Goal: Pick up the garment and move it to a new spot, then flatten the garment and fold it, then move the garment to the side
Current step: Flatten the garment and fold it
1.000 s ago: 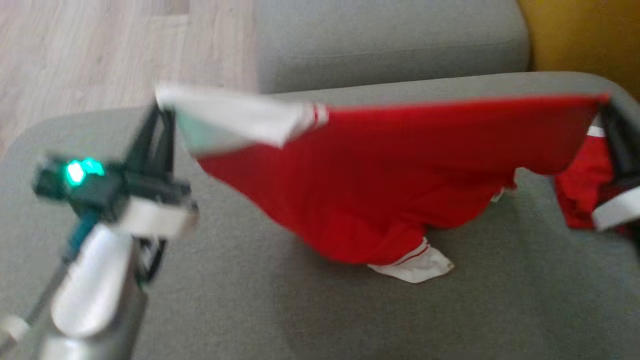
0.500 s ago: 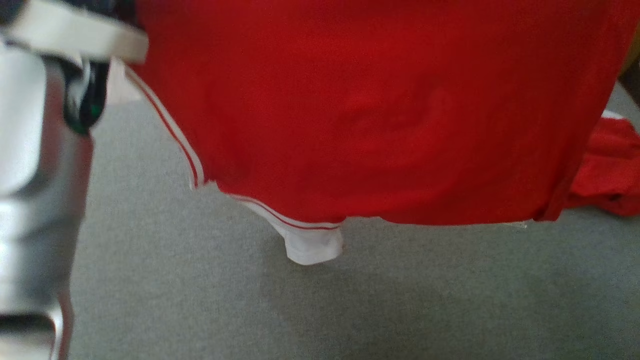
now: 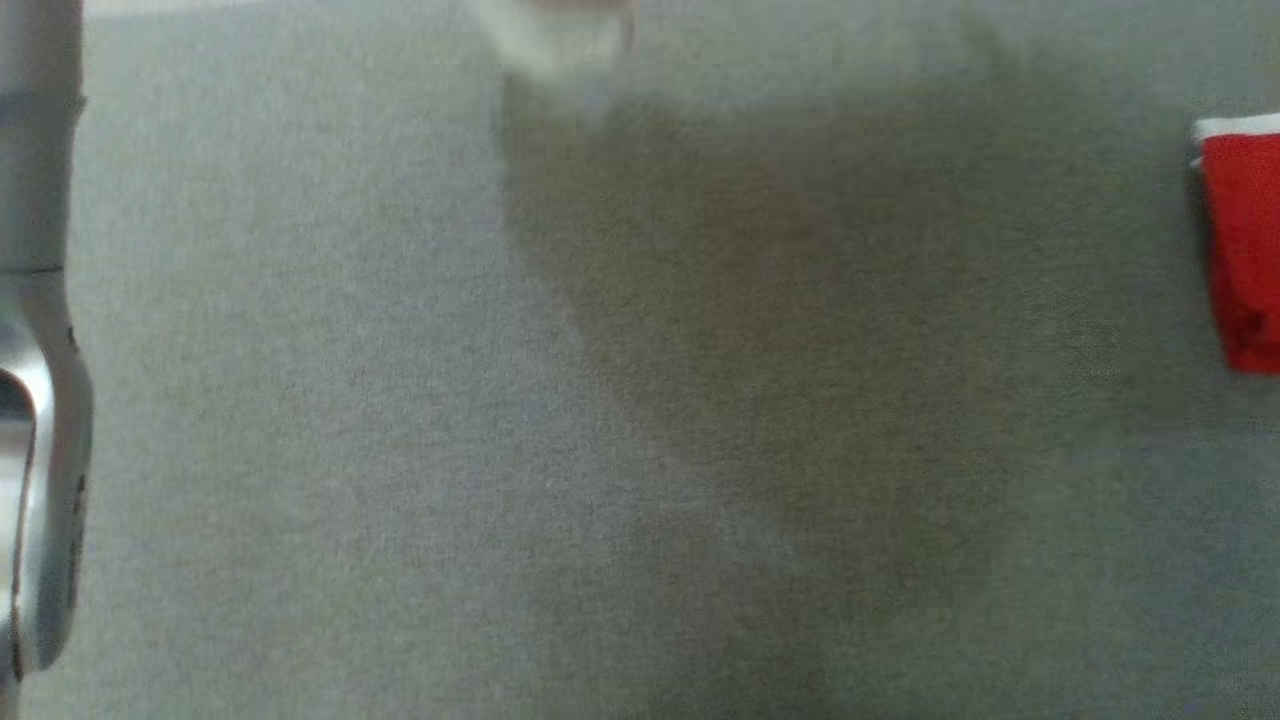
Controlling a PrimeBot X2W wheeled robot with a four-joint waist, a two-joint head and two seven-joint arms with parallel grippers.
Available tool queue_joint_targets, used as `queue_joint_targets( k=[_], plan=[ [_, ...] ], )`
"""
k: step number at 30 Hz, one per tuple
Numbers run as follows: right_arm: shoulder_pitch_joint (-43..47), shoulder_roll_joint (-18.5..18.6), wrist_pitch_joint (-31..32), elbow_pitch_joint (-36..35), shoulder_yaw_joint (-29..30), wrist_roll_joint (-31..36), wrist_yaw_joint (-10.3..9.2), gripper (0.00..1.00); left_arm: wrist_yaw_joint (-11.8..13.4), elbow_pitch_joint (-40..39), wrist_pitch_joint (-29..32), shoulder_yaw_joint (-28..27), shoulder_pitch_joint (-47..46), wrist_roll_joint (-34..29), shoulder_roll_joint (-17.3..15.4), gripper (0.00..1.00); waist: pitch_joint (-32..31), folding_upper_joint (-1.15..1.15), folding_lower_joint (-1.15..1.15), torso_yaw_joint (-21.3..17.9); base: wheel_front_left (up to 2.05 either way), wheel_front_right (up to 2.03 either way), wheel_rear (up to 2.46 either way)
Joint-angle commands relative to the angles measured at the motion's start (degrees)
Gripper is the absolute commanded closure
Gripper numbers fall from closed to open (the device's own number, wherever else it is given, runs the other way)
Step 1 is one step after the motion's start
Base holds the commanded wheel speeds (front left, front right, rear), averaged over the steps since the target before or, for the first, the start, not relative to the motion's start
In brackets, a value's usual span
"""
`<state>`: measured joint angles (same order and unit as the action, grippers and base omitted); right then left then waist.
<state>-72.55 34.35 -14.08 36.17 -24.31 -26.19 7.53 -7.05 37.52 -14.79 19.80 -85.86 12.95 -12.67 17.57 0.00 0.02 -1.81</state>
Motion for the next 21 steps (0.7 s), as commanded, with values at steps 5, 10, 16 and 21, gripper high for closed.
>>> queue_joint_targets(
  k=[5,10,16,21],
  plan=[
    [2.01,0.81,-0.87,-1.69,-0.80,2.71,-0.04,1.00,-0.17,-8.86,-0.18,-2.43,5.07,0.61,-1.44,1.00,5.33,0.00,-0.02,3.07,0.00,0.00,0.00],
    [11.04,0.08,-0.90,-4.05,0.60,4.05,-0.04,1.00,-0.36,-18.58,-0.19,-4.34,21.65,2.21,-1.00,1.00,5.66,0.00,-0.02,4.17,0.00,0.00,0.00],
    [27.82,-1.33,-0.91,-7.49,4.43,4.50,-0.04,1.00,-0.42,-28.09,-0.20,-4.58,48.24,2.18,-0.73,1.00,2.39,0.00,-0.02,5.00,0.00,0.00,0.00],
    [42.92,-2.16,-0.91,-11.47,8.94,4.26,-0.04,1.00,-0.43,-30.33,-0.20,-3.24,65.59,2.85,-0.48,1.00,-1.63,0.00,-0.02,5.03,0.00,0.00,0.00]
  ],
)
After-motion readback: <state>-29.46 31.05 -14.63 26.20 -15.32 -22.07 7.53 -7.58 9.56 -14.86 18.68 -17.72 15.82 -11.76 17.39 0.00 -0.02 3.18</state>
